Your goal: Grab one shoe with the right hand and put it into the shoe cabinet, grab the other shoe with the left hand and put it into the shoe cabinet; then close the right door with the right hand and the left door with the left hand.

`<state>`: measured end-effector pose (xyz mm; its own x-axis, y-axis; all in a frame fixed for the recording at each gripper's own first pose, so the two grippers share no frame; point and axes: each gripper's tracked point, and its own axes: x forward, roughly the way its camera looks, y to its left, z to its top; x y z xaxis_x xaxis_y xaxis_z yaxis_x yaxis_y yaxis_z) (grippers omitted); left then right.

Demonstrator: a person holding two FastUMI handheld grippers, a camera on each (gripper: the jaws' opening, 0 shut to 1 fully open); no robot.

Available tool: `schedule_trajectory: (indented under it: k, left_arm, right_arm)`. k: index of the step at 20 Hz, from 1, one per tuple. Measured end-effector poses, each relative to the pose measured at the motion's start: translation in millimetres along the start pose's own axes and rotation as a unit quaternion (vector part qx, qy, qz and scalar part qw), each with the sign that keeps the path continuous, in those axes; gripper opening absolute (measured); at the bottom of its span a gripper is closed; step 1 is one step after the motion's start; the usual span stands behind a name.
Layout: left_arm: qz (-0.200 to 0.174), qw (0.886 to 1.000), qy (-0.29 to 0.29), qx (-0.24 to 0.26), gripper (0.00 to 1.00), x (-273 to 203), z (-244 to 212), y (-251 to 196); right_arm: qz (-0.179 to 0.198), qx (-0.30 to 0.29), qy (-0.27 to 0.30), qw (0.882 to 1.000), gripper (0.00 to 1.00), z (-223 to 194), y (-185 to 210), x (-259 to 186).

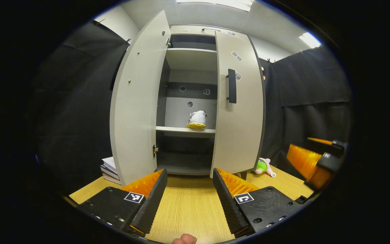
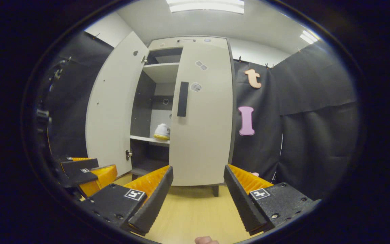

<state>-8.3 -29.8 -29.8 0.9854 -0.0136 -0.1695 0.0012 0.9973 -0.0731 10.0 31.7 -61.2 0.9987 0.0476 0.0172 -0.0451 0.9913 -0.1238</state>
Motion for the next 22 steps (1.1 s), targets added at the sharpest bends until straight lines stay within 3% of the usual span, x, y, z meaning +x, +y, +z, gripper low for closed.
schedule_trajectory:
  k: [4, 6, 11, 12, 13, 14, 15, 16, 17, 19, 20, 22]
  left_arm:
    - [0.006, 1.0, -0.017, 0.001, 0.81, -3, 19, 8]
    - [0.018, 0.999, -0.037, -0.002, 0.81, -4, 42, 23]
    - [0.084, 0.988, -0.121, -0.046, 0.83, -11, 122, 97]
    - [0.1, 0.985, -0.13, -0.049, 0.87, -10, 134, 119]
    - [0.117, 0.981, -0.143, -0.049, 1.0, -12, 145, 140]
    - [0.132, 0.978, -0.157, -0.047, 0.92, -11, 159, 161]
    - [0.148, 0.973, -0.17, -0.043, 1.0, -10, 171, 178]
    - [0.162, 0.969, -0.183, -0.035, 0.92, -9, 183, 194]
    - [0.178, 0.964, -0.195, -0.024, 0.92, -8, 194, 209]
    - [0.203, 0.957, -0.206, -0.004, 0.93, -2, 211, 231]
    - [0.21, 0.955, -0.211, 0.002, 0.93, 3, 218, 240]
    - [0.216, 0.953, -0.211, 0.013, 0.93, 19, 224, 256]
  right_arm:
    - [-0.012, 0.009, 0.019, 1.0, 0.94, -15, -8, 2]
    - [-0.015, 0.009, 0.015, 1.0, 0.98, -10, -9, 5]
    - [-0.024, 0.0, 0.002, 1.0, 0.98, -5, -18, 11]
    - [-0.024, 0.002, 0.001, 1.0, 0.98, -4, -19, 12]
    - [-0.024, 0.004, 0.0, 1.0, 0.98, -3, -18, 13]
    - [-0.023, 0.007, 0.0, 1.0, 0.94, -2, -18, 13]
    - [-0.024, 0.009, -0.002, 1.0, 0.98, -1, -18, 12]
    - [-0.023, 0.01, -0.001, 1.0, 0.98, -1, -18, 13]
    - [-0.023, 0.012, 0.0, 1.0, 0.94, -3, -18, 13]
    - [-0.025, 0.011, 0.006, 1.0, 0.98, -4, -18, 13]
    - [-0.026, 0.012, 0.007, 1.0, 0.94, -5, -20, 12]
    - [-0.031, 0.013, 0.006, 0.999, 0.98, -4, -24, 11]
